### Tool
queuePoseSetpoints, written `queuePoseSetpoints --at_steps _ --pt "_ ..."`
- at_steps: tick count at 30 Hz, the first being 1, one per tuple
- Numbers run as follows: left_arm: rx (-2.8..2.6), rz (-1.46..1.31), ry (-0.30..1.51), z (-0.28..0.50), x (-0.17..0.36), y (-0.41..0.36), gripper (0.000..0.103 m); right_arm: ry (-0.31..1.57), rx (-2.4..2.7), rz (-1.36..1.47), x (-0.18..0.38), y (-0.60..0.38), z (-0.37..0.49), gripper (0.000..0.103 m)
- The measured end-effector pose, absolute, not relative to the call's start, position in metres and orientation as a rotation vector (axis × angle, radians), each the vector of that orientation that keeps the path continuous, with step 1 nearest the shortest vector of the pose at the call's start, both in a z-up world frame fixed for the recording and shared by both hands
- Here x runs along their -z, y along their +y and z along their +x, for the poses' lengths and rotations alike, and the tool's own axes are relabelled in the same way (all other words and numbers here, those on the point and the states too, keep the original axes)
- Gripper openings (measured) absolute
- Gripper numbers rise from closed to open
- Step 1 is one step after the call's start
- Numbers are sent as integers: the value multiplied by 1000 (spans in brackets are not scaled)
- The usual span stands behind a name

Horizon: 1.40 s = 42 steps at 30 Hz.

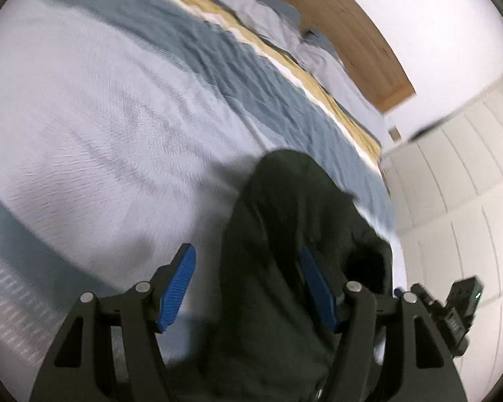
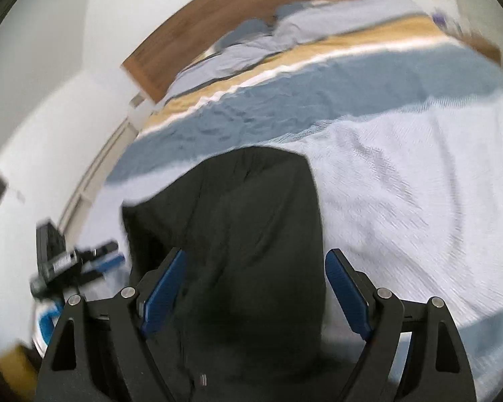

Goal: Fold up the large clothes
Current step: 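Carry the hem up toward the hood with both grippers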

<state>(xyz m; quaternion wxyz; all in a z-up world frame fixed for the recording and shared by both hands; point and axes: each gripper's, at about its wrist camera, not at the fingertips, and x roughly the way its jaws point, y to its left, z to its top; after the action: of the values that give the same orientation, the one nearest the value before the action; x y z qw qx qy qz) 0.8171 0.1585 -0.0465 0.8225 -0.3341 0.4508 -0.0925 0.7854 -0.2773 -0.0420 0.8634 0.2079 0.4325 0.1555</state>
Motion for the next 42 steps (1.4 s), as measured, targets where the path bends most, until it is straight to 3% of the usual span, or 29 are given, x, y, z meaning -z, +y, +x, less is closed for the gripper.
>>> queuePoseSetpoints --at_steps 10,11,12,13,14,15,17,25,33,42 --pt "167 -689 1038 862 91 123 63 973 -219 467 97 -265 850 81" --pt "151 -664 1044 864 91 119 61 979 -214 448 98 -260 853 72" --pt "147 -649 1042 862 89 118 46 990 -212 422 98 -255 856 57" --pt "152 -641 1045 862 88 116 36 996 -210 397 98 -251 857 49" --pt "158 -626 1052 863 86 113 17 997 -203 359 95 -245 858 38" --pt "157 -584 1055 861 81 108 12 995 -202 332 93 -244 858 23" --pt "161 -528 1042 856 74 104 8 986 -207 256 83 -235 853 17" --pt "209 -526 926 797 14 109 7 879 -302 103 10 -227 781 13" --pt "281 -594 850 678 -27 127 7 764 -390 143 -54 -239 663 13" --pt "277 -513 938 569 1 128 7 771 -411 256 -40 -251 545 13"
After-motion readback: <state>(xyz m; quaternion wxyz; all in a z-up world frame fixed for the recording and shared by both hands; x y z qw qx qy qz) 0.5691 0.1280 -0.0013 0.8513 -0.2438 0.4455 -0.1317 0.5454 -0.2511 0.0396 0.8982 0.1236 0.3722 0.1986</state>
